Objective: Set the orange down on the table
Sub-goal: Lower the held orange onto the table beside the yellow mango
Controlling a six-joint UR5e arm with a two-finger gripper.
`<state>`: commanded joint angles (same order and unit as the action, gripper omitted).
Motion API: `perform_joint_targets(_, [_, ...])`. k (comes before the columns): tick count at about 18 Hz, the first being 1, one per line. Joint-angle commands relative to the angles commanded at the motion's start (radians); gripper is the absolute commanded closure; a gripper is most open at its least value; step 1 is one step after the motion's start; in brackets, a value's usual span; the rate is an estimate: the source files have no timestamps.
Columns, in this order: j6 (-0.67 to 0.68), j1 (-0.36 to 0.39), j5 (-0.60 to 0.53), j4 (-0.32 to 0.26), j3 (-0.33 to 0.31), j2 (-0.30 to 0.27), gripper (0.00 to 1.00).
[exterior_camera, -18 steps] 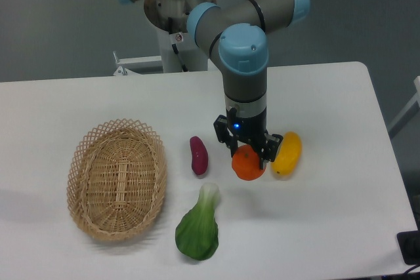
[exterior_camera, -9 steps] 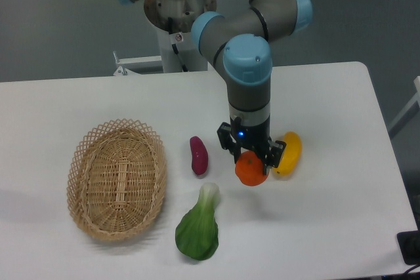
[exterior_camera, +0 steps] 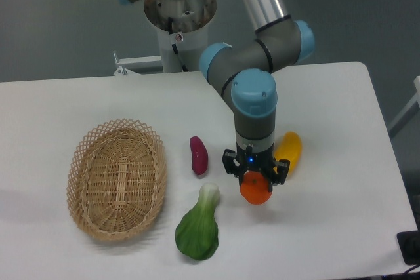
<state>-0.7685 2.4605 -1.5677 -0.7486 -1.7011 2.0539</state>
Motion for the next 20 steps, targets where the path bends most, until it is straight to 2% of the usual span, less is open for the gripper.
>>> perform_joint_targets(10, [-0.003,-0.002,-0.035,0.002,-0.005,0.037,0.35])
perform_joint_targets(11, [-0.005,-0.002,-0.035,0.0,-0.006,0.037,0.27])
perform_joint_targets(13, [-0.005,-0.002,-0.037,0.002,-0.008,0.037,0.26])
perform_joint_targets(14, [-0.009,-0.002,-0.037,0.0,-0.005,0.035,0.09])
perform_joint_targets(15, [-0.012,-0.003,-0.037,0.0,0.0,0.035,0.0])
perform_joint_targets(20, [-0.014,0.0,-0.031,-0.005,0.046,-0.003,0.0])
